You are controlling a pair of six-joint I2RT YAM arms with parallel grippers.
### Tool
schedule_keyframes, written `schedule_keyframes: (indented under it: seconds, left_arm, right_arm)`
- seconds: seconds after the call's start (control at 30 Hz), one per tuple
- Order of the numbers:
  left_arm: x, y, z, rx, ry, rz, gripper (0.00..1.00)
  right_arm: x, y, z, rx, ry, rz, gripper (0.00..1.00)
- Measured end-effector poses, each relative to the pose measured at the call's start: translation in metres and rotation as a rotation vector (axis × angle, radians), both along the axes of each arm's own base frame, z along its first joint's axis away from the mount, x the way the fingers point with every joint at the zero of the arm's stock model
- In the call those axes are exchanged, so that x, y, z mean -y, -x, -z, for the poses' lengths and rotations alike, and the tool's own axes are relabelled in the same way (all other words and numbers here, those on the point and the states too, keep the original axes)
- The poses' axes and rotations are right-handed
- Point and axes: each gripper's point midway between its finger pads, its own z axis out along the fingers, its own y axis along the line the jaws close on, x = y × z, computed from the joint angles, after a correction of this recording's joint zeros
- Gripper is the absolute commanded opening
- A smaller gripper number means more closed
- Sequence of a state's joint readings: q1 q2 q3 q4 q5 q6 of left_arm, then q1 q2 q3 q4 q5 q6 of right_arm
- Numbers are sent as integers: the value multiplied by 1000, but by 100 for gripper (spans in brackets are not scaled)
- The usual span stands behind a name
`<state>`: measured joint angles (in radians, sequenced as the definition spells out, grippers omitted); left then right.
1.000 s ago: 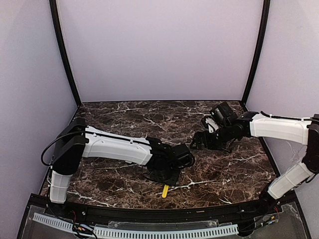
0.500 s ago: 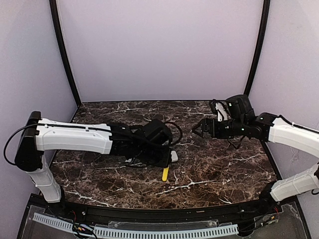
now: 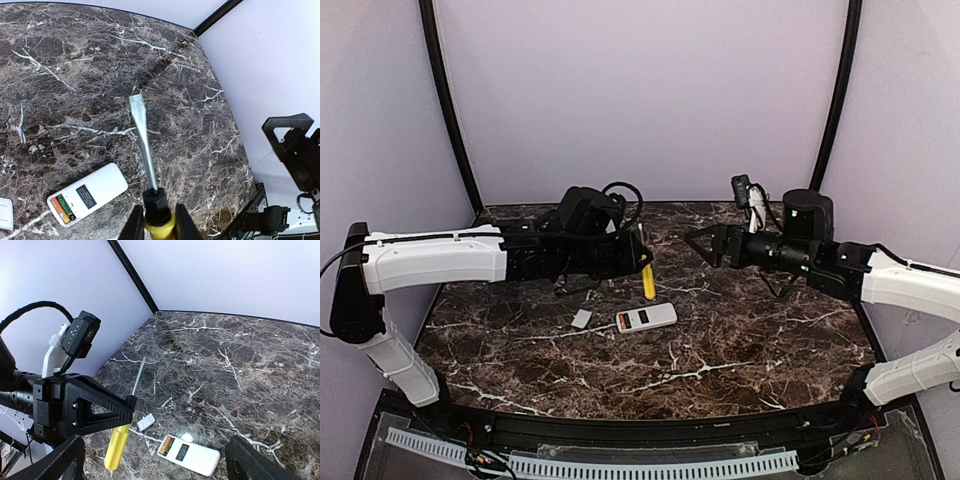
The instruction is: Unload the batteries from the remote control
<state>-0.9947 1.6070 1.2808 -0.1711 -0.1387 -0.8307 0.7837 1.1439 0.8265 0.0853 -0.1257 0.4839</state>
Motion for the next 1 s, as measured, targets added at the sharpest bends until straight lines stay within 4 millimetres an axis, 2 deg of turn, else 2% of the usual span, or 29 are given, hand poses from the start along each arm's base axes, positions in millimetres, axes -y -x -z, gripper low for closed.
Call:
schedule_keyframes:
  seconds: [0.13, 0.3, 0.43, 0.7, 1.0]
  left_arm:
    - [-4, -7, -15, 11, 93, -55, 0]
    - [-18, -17, -20, 7, 199, -150, 0]
    - [-21, -25, -25, 6, 285, -201, 0]
    - [-24, -31, -46, 28, 457, -251, 0]
    - [-28, -31, -48, 15, 589, -290, 0]
  right_arm:
    - [-15, 2, -8, 50, -24, -17, 96]
    - [-32, 9, -19, 110, -64, -31, 95]
    - [-46, 12, -25, 157, -96, -30, 94]
    - [-66, 3, -10, 198, -86, -21, 90]
    - [-80, 3, -10, 239, -113, -27, 82]
